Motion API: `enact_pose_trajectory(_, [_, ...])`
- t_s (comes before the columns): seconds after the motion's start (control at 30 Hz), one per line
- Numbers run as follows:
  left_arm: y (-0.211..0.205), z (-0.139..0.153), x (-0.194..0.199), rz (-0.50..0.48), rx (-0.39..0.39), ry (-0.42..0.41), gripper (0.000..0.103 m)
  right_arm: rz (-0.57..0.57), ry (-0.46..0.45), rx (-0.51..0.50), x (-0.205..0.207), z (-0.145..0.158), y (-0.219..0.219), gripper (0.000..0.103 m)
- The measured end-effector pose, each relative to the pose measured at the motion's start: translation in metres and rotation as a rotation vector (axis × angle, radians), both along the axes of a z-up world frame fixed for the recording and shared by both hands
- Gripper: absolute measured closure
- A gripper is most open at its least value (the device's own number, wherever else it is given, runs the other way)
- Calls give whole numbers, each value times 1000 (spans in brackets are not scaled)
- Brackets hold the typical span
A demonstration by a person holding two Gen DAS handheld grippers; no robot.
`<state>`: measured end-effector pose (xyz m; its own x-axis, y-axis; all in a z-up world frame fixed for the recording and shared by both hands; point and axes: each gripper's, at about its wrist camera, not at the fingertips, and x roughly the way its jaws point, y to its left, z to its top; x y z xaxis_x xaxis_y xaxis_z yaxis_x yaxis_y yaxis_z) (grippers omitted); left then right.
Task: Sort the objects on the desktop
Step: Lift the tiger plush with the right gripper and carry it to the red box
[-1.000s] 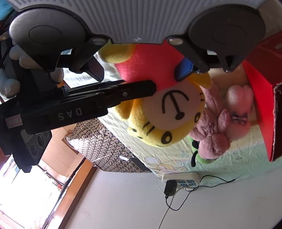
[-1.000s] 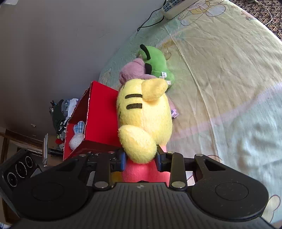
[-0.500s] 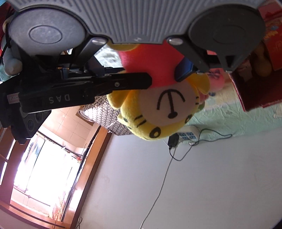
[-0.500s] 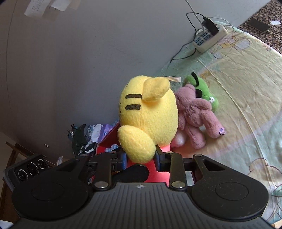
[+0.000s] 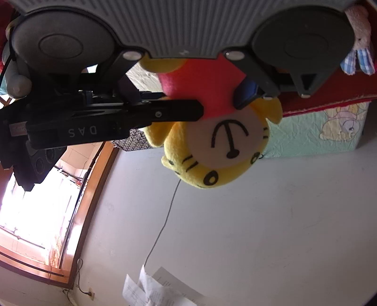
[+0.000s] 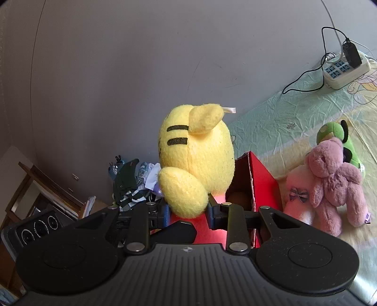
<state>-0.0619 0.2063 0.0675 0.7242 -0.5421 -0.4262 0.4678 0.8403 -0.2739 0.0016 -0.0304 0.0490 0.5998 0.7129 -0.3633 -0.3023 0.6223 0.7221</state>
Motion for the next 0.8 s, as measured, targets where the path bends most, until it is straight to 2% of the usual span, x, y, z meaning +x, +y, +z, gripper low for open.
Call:
enact_pose_trajectory(0.2, [21,-26,17,23,-61,83,18,19,32,-115,14,-10,29,72])
enact_pose_trajectory(0.47, [34,-59,38,27,-104,181,19,39,84,-393,35,-11,62,73])
enact_pose_trajectory(0.67, [39,-76,52,18,-114,232,20,126,83,-630,51,-12,97,73])
enact_pose_trajectory(0.8, [46,-88,57,24,-127,270,22,134,130,-701,63,-25,109,73])
